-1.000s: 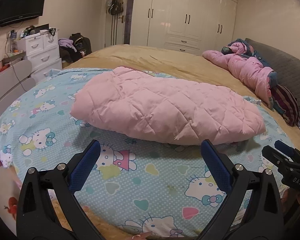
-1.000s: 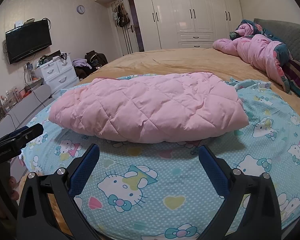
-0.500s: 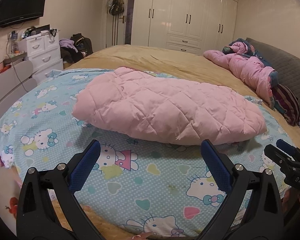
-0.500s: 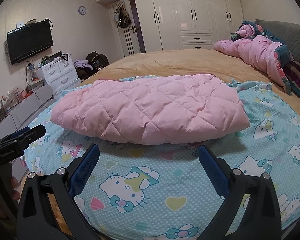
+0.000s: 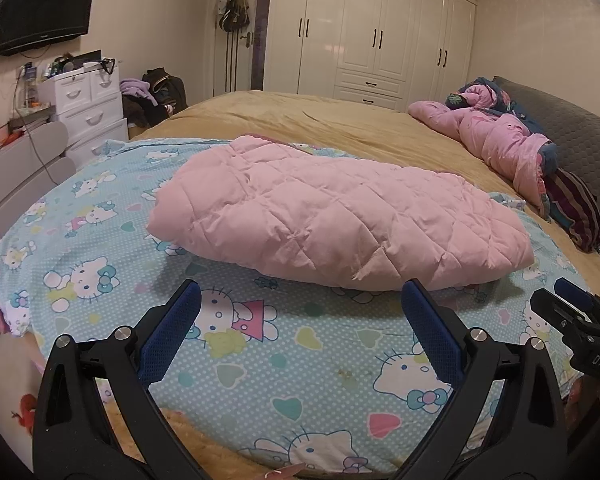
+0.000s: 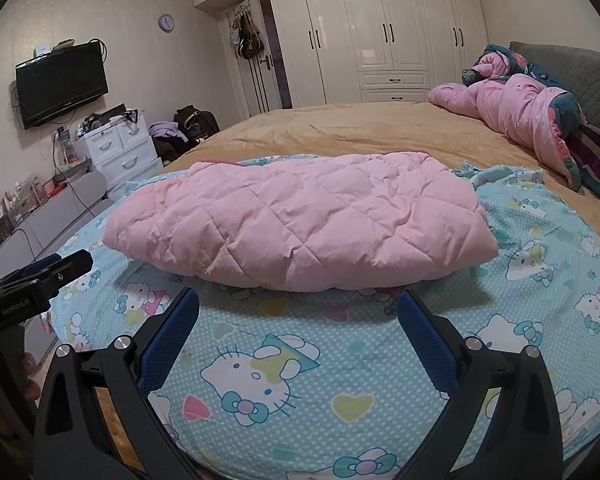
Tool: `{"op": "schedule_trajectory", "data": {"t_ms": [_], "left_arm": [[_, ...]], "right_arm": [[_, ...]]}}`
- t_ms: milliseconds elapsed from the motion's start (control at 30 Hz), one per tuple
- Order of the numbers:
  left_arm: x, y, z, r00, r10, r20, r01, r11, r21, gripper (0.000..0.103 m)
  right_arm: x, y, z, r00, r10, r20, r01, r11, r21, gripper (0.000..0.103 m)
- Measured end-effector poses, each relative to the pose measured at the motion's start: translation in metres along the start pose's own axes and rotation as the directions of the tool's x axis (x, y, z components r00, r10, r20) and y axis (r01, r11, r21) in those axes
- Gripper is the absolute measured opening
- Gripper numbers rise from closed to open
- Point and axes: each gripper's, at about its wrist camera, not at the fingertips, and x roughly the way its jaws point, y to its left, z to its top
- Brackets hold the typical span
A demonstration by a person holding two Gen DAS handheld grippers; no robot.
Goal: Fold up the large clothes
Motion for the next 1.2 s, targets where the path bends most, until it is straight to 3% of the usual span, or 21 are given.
{"op": "schedule_trajectory", "data": {"t_ms": [1200], "left_arm": [[-0.008,-0.003,0.001,1.0,0.012,-0.008,-0.012,1.0,0.001,0.094]], "right_arm": [[-0.005,-0.001,-0.004,1.0,-0.006,0.003,0.006,1.0,-0.017,0.099]]}}
